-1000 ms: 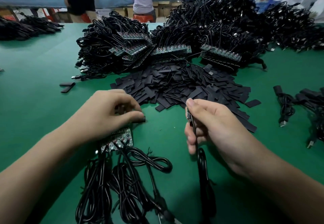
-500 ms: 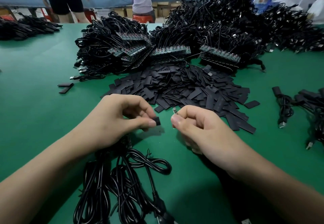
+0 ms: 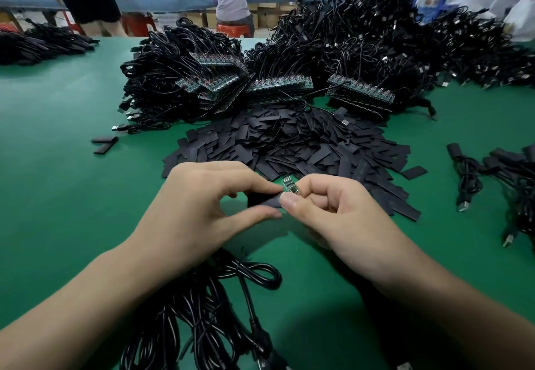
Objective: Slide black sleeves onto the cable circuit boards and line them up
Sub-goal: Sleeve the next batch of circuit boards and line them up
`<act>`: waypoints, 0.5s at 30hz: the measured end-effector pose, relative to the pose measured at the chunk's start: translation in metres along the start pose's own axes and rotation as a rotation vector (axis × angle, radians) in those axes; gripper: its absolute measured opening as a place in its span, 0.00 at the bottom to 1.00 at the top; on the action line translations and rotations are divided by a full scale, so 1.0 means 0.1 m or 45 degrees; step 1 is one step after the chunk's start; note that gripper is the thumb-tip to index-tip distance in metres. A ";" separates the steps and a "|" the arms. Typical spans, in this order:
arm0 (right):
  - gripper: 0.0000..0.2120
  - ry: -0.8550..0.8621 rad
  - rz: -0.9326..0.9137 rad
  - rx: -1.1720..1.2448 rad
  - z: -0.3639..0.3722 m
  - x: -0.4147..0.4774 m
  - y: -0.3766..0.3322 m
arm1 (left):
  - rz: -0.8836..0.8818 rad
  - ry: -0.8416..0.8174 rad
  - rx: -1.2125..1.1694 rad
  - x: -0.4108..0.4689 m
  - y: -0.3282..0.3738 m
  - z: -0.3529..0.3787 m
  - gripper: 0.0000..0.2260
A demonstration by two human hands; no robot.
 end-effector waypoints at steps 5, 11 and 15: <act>0.17 -0.004 0.113 0.199 -0.03 0.02 0.04 | -0.157 0.047 -0.105 0.02 -0.13 -0.09 0.10; 0.14 -0.129 0.027 -0.177 -0.01 0.00 -0.06 | -0.190 0.021 -0.138 0.03 -0.17 -0.08 0.08; 0.13 -0.192 -0.002 -0.362 0.02 -0.03 -0.13 | -0.172 0.002 -0.124 0.02 -0.18 -0.07 0.08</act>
Point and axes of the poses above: each hand's wrist, its own x-axis towards the middle knuckle, its own z-axis out of the palm, y = z × x, the point moved 9 cm from there along x, towards the middle knuckle, and after that the axes turned 11 degrees about -z, right-handed, at the moved point
